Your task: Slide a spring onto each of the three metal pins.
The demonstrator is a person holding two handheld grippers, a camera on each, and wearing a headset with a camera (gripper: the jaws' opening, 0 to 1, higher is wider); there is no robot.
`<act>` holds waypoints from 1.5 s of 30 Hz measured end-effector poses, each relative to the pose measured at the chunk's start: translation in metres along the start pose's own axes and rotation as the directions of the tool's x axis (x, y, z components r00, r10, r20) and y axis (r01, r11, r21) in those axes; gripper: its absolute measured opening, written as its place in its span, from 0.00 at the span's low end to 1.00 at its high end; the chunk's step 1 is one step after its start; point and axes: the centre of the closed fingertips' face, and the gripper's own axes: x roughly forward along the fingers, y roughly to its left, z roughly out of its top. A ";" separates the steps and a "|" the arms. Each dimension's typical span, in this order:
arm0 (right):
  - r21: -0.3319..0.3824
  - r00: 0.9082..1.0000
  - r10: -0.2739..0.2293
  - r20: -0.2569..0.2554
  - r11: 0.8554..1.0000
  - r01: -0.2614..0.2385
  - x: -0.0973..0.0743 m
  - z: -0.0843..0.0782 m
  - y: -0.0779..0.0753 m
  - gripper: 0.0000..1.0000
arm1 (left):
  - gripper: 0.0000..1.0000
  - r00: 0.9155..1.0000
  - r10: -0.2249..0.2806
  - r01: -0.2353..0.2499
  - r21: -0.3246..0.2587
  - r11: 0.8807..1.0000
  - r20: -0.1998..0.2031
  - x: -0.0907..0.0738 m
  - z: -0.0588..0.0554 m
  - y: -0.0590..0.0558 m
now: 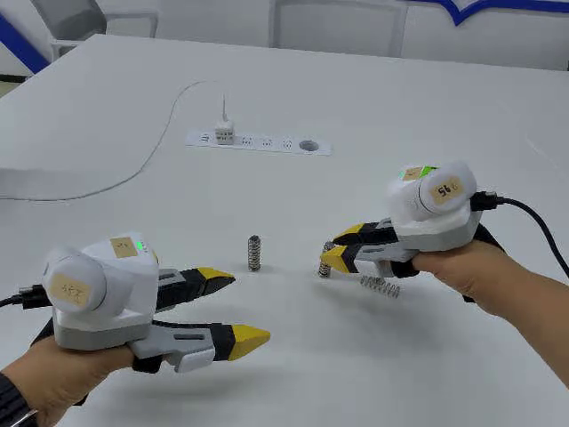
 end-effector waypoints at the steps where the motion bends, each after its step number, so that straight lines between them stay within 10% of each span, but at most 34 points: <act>1: -0.001 1.000 -0.001 0.002 1.000 0.001 -0.001 0.000 0.000 0.20 | 0.54 1.000 0.000 0.000 0.000 1.000 0.000 0.000 0.000 0.000; 31: -0.031 1.000 -0.021 0.005 0.999 0.021 -0.049 -0.027 0.019 0.22 | 0.54 1.000 -0.020 0.020 0.016 1.000 0.002 0.007 0.009 -0.006; 45: 0.013 0.997 -0.060 -0.038 0.998 0.061 -0.056 -0.058 -0.005 0.22 | 0.53 1.000 -0.020 0.020 0.023 1.000 0.001 0.009 0.011 -0.006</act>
